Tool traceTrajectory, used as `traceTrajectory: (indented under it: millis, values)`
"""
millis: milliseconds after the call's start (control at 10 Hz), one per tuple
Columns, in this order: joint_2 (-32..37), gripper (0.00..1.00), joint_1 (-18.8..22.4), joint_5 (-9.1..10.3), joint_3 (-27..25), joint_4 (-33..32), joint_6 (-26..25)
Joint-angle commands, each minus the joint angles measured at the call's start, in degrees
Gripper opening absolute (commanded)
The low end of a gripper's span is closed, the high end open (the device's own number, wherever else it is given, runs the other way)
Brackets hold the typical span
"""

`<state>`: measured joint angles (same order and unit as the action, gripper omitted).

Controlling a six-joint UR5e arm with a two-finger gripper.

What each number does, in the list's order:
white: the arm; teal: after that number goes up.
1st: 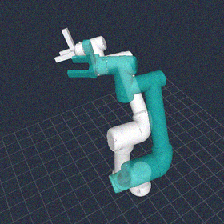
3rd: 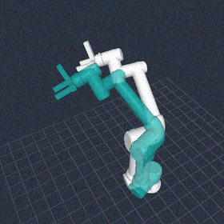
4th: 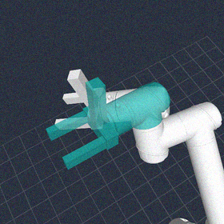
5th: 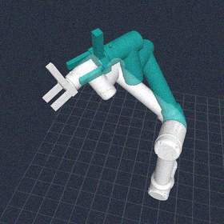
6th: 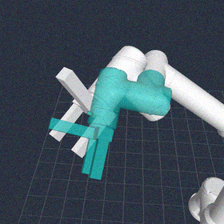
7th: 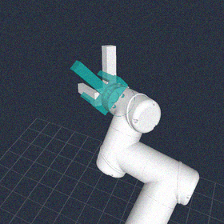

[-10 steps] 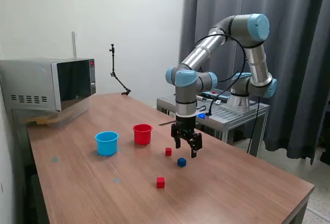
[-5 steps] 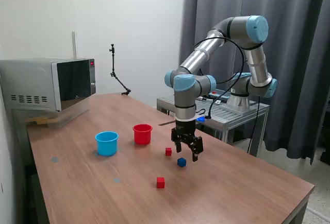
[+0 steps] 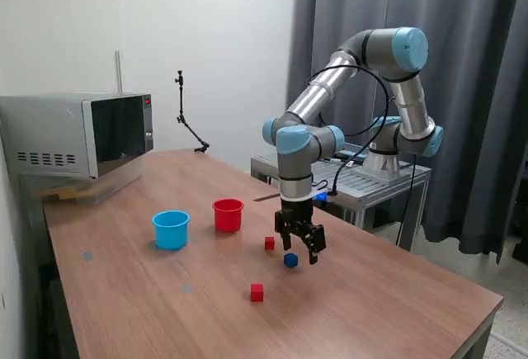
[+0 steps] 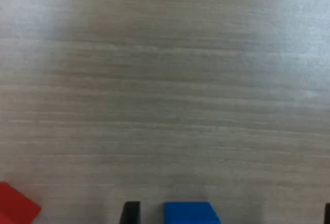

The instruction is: Place red objects in the red bin, and blue objects in the blue bin.

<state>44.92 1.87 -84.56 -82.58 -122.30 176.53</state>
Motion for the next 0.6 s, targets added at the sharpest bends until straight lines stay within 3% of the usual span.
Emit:
traceTrajectory:
  millis: [0, 500]
  values:
    - [-0.10, 1.00, -0.11, 0.01, 0.05, -0.04, 0.04]
    - [-0.88, 1.00, -0.55, 0.01, 1.45, -0.04, 0.13]
